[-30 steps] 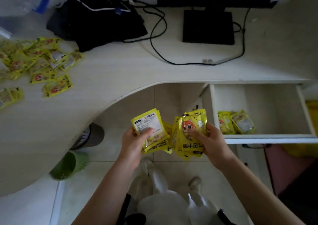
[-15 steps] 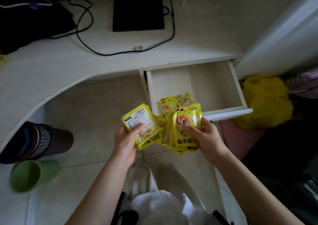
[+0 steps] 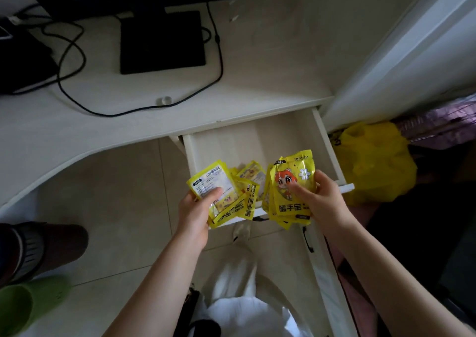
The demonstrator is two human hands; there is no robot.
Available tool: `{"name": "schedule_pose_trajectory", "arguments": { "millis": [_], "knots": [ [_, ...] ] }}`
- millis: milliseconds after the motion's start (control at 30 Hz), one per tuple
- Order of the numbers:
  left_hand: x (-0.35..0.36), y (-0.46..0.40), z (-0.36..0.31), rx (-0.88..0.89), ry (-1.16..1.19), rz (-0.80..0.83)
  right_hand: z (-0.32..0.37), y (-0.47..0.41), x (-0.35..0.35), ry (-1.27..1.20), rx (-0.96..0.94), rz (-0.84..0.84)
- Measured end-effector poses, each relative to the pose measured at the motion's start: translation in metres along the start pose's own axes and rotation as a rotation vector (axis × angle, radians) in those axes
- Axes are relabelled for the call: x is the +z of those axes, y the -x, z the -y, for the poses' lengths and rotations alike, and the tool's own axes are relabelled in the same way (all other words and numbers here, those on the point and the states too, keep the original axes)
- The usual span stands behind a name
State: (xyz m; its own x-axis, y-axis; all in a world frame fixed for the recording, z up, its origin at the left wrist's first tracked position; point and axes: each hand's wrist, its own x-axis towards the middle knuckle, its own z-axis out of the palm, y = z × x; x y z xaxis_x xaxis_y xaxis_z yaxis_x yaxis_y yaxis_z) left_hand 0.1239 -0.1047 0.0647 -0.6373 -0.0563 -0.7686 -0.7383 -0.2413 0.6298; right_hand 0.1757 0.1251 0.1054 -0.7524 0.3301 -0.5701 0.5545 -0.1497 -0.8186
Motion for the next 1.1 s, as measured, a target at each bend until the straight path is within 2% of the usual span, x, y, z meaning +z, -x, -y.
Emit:
{"name": "schedule_pose_trajectory", "arguments": {
  "millis": [300, 533, 667, 833, 933, 1100],
  "knots": [
    [0.072, -0.065, -0.007, -0.161, -0.022, -0.034, 0.026, -0.093, -0.021, 0.089, 0.017, -0.048],
    [0.123, -0.104, 0.021, -0.183, -0.258, -0.103, 0.004, -0.160, -0.049, 0.310, 0.114, -0.037],
    [0.144, -0.122, 0.037, -0.174, -0.343, -0.115, -0.013, -0.193, -0.058, 0.535, 0.171, 0.081],
    [0.162, -0.143, 0.064, -0.177, -0.474, -0.152, -0.023, -0.218, -0.055, 0.509, 0.228, 0.320],
    [0.173, -0.152, 0.077, -0.149, -0.597, -0.162, -0.035, -0.231, -0.056, 0.495, 0.324, 0.329],
    [0.177, -0.158, 0.093, -0.145, -0.743, -0.170, -0.050, -0.244, -0.054, 0.542, 0.373, 0.303]
  ]
}}
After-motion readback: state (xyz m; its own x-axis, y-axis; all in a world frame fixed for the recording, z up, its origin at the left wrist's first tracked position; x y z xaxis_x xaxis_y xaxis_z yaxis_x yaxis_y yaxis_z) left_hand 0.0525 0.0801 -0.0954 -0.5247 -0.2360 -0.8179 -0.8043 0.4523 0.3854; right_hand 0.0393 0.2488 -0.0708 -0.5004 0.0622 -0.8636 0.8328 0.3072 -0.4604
